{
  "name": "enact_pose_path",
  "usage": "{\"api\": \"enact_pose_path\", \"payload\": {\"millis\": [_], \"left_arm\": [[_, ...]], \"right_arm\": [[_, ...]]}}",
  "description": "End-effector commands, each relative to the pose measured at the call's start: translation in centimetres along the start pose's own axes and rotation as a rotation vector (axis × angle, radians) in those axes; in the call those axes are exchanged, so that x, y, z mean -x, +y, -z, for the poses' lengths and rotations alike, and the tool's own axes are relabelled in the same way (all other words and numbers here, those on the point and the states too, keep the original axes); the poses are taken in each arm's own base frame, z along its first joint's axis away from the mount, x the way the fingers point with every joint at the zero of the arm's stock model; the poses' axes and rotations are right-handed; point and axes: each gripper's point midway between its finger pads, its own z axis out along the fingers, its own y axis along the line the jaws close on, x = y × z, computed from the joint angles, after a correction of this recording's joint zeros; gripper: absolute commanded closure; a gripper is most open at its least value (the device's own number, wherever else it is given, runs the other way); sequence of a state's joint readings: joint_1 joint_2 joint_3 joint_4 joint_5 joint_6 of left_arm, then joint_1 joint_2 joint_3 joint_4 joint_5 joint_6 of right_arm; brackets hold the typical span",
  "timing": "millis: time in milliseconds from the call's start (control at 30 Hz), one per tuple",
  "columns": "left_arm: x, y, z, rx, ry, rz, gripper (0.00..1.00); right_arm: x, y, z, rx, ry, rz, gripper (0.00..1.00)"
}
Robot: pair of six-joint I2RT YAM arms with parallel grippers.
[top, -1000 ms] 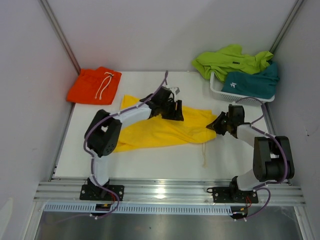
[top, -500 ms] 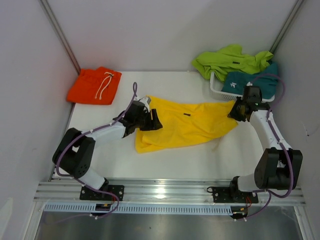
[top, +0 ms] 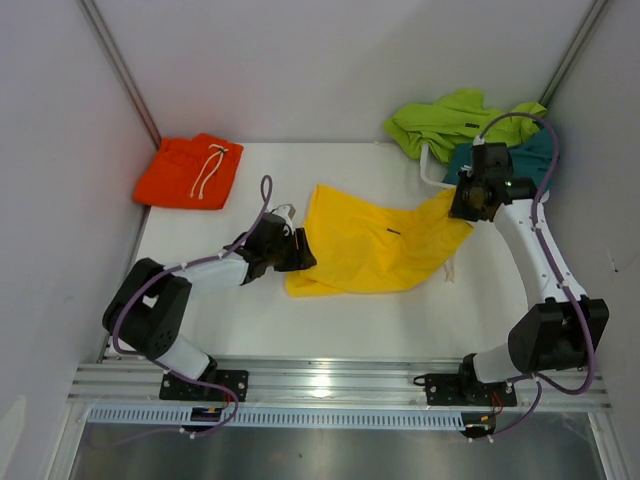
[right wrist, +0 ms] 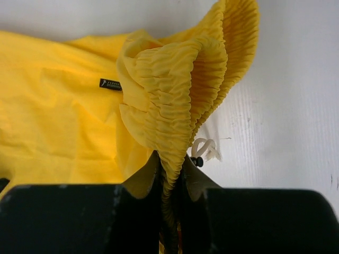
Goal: Fold and stack the shorts
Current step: Fold the shorts
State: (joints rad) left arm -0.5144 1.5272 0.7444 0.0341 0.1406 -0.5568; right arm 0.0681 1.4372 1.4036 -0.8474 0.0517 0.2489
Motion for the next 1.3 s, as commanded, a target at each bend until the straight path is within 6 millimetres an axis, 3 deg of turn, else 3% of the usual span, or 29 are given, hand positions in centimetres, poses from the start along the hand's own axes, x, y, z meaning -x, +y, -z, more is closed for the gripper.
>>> {"api": "enact_pose_path", "payload": {"millis": [0, 267, 300, 467, 700, 967, 1267], "left_arm": [[0.0, -0.7, -0.9, -0.035, -0.003, -0.021, 0.41], [-2.9, -1.4, -2.1, -0.029, 0.064, -0.055, 0.44], [-3.3, -1.4, -2.2, -0.028, 0.070, -0.057, 0.44], [-5.0, -1.1, -2.4, -0.020, 0.101, -0.064, 0.45], [-6.1, -0.3, -2.4, 0.001, 0.115, -0.067, 0.45], [-7.1, -0.1, -2.6, 0.007, 0.131, -0.070, 0.46], [-7.9, 0.4, -2.9, 0.015, 0.145, -0.064, 0.48]], "right_arm": [[0.2, 1.9, 0.5, -0.004, 0.008, 0.064, 0.96], [-0.8, 7.0, -0.8, -0.018, 0.048, 0.160, 0.96], [-0.7, 8.4, -0.5, -0.009, 0.034, 0.182, 0.96], [-1.2, 11.0, -1.4, -0.033, 0.063, 0.210, 0.97], [-1.7, 16.0, -0.3, 0.026, 0.036, 0.229, 0.97], [-4.1, 22.5, -0.2, 0.144, 0.026, 0.237, 0.98], [-7.5, 27.3, -1.8, 0.181, 0.030, 0.245, 0.99]]}}
